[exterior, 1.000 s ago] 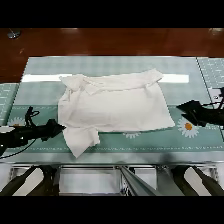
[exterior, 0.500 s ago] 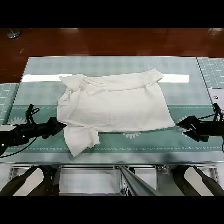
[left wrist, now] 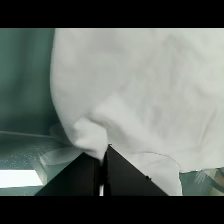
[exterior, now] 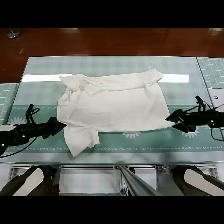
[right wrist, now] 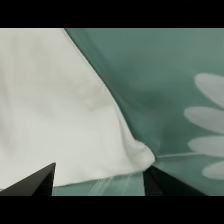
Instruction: Fold the shirts.
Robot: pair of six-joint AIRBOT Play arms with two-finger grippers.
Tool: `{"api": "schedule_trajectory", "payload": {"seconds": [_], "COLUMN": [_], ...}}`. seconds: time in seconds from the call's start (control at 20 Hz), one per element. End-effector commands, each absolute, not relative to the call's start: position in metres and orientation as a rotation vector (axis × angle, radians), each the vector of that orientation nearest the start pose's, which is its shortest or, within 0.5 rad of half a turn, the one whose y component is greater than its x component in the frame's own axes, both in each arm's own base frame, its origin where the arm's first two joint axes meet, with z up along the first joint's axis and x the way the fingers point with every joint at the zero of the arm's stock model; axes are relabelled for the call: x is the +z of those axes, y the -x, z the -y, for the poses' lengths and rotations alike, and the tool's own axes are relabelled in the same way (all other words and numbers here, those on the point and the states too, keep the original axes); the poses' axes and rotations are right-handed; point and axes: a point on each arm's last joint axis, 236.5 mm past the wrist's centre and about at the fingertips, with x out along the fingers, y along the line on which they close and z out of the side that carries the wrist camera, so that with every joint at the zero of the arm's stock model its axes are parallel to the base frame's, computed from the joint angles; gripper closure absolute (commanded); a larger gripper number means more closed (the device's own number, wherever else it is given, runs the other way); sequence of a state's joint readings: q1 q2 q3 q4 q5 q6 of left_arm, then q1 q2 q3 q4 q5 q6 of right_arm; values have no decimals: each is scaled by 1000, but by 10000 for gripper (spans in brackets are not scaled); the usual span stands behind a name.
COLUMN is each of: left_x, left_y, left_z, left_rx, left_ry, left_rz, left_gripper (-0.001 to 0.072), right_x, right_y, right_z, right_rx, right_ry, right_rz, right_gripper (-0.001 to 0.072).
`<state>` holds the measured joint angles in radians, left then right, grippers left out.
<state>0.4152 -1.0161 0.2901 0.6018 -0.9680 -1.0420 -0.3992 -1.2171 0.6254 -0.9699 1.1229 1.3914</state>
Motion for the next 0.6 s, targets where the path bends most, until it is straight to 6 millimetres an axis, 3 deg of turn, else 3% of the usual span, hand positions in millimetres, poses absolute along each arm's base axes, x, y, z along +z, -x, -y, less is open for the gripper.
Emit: {"api": "schedule_trajectory", "payload": {"seconds": [0.0, 0.1, 0.15, 0.2, 0.25, 0.4, 0.45, 0.55], "left_x": [-97, -98, -97, -97, -96, -66, -41, 46], "left_y": [-247, -246, -246, -245, -246, -265, -284, -337], "left_z": [67, 69, 71, 74, 75, 77, 73, 64], "left_rx": [-181, -191, -196, -205, -212, -292, -323, -389], "left_ry": [918, 909, 905, 899, 894, 863, 832, 785], "left_rz": [-1219, -1225, -1228, -1232, -1233, -1196, -1136, -909], "left_gripper": [680, 680, 680, 680, 680, 680, 681, 681], "right_x": [-101, -98, -98, -97, -95, -59, -33, 47], "right_y": [-292, -307, -310, -313, -318, -342, -358, -400], "right_z": [-34, -43, -48, -51, -54, -53, -49, -40], "right_rx": [47, 71, 87, 95, 105, 157, 177, 207], "right_ry": [-816, -789, -760, -735, -718, -680, -644, -574], "right_rz": [-1485, -1477, -1487, -1492, -1483, -1436, -1380, -1190], "right_gripper": [91, 105, 289, 605, 681, 681, 681, 682]}}
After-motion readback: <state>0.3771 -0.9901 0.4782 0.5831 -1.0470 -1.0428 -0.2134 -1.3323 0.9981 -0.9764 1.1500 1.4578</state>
